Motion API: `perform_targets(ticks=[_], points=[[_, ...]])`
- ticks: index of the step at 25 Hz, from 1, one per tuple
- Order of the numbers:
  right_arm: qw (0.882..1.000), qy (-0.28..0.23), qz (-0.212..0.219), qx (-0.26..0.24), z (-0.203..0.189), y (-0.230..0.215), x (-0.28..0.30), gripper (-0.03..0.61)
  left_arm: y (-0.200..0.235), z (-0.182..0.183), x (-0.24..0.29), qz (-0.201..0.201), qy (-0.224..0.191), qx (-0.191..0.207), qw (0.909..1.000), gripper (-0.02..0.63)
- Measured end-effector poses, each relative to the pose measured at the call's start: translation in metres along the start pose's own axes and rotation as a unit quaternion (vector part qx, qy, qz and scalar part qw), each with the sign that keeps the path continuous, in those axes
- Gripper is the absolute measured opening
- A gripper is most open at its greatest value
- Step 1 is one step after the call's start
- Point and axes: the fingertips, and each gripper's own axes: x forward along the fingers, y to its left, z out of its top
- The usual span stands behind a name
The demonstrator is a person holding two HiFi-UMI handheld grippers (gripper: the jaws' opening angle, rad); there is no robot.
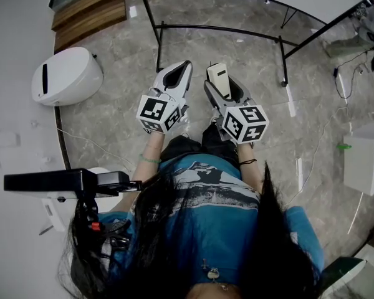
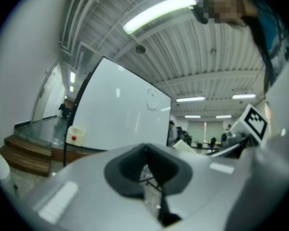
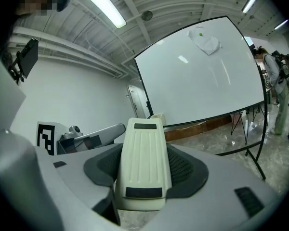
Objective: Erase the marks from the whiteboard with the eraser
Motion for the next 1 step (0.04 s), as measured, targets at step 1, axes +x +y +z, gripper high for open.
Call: perform_targets(ticks=[1], points=[[1.000,0.000,0.000,0.000,0.0004,-0.0003,-0.0002,0.264,-0.0001,0.0001,0.0003,-0.001,0.000,0.000,1.0000,0.002]])
